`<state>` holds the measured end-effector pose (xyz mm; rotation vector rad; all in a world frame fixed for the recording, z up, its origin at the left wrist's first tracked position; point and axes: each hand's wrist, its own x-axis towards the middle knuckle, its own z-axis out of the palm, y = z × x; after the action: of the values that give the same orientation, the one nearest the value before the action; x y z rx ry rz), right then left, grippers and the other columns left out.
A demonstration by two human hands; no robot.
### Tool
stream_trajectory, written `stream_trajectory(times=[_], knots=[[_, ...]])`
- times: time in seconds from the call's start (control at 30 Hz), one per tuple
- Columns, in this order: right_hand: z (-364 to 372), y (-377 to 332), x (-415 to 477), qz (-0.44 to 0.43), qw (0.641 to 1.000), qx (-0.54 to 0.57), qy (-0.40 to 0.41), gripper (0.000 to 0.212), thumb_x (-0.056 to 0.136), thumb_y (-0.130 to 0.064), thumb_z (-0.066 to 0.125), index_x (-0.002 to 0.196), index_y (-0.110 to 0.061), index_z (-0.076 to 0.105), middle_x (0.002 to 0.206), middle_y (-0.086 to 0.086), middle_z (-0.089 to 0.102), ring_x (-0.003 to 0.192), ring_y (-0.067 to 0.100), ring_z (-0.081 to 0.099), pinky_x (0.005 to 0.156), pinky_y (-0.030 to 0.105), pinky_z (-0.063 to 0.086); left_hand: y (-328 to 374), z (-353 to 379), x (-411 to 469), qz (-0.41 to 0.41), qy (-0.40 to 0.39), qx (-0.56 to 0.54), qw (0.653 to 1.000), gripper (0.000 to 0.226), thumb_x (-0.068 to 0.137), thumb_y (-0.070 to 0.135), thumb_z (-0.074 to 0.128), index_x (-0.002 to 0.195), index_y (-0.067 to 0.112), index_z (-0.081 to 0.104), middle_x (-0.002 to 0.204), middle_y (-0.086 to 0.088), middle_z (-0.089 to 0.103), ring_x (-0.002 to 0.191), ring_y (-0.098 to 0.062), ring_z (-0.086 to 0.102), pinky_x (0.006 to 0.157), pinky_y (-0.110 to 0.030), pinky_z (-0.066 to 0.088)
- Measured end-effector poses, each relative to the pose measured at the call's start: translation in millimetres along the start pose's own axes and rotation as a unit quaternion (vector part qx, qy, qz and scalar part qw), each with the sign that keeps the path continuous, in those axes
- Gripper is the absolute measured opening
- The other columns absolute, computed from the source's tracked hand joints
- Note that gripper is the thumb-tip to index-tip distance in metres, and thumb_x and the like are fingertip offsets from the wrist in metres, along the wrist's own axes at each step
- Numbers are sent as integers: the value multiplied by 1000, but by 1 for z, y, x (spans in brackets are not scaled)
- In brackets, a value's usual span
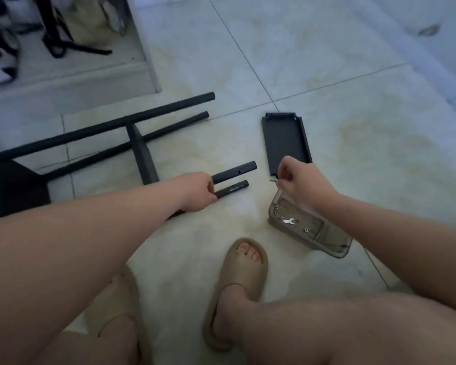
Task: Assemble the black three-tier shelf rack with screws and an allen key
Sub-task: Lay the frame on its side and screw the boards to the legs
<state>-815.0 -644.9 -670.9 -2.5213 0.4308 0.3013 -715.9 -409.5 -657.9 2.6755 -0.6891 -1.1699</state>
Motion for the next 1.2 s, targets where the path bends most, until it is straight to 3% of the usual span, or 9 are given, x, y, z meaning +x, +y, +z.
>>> stream_trajectory(times=[0.23, 0.4, 0.57, 0.63, 0.77, 0.93, 1.07, 1.2], knots=[[-1, -119, -12, -65, 996, 4, -64, 28, 99, -9, 47, 90, -27, 66, 84, 0, 70, 83, 26, 69, 78, 40, 58, -80, -29, -71, -33, 4, -38, 999, 30, 97, 38, 57, 116, 17, 67, 106, 0, 66, 91, -20, 63, 84, -33, 49], [31, -169, 3, -61, 992, 53, -95, 9, 94, -21, 63, 99, -27, 69, 87, -4, 71, 78, 20, 67, 61, 30, 55, -132, -29, -82, -72, 4, -131, 989, 28, 100, 31, 55, 114, 9, 66, 109, -12, 70, 100, -30, 68, 93, -45, 55], [70, -175, 22, -42, 985, 101, -134, 16, 97, -17, 59, 102, -24, 73, 82, 1, 76, 86, 22, 72, 84, 44, 61, -169, -28, -54, -82, 48, -172, 981, 31, 101, 28, 54, 122, 9, 66, 115, -10, 69, 102, -30, 66, 95, -42, 53], [88, -172, 27, -32, 980, 135, -140, 18, 100, -11, 57, 103, -19, 74, 85, 4, 77, 85, 19, 73, 90, 42, 60, -178, -21, -36, -87, 69, -204, 973, 30, 101, 28, 54, 122, 9, 66, 119, -10, 68, 106, -29, 64, 96, -40, 51], [121, -163, 33, -46, 968, 193, -156, 24, 102, -4, 53, 94, -16, 72, 75, -1, 74, 71, 10, 71, 80, 29, 60, -189, 7, 4, -100, 95, -288, 948, 34, 103, 36, 49, 113, 7, 66, 115, -11, 68, 104, -29, 63, 94, -34, 48], [151, -158, 40, -49, 944, 269, -185, 20, 99, -4, 59, 100, -14, 76, 80, 1, 76, 80, 14, 74, 81, 24, 60, -202, 27, 37, -82, 57, -373, 922, 48, 101, 50, 45, 115, 11, 71, 112, -4, 72, 102, -22, 66, 102, -40, 48], [166, -153, 44, -64, 924, 330, -184, 21, 98, -1, 60, 102, -13, 76, 82, 4, 76, 78, 14, 73, 78, 23, 59, -209, 37, 47, -42, -5, -410, 911, 33, 99, 40, 57, 93, 11, 72, 84, -7, 77, 78, -21, 75, 73, -33, 57], [176, -140, 44, -71, 915, 358, -175, 22, 97, 2, 60, 103, -11, 75, 84, 8, 75, 78, 15, 73, 76, 21, 57, -210, 42, 56, -40, -10, -438, 898, 23, 97, 30, 62, 90, 9, 69, 79, -9, 76, 73, -22, 76, 59, -29, 58]])
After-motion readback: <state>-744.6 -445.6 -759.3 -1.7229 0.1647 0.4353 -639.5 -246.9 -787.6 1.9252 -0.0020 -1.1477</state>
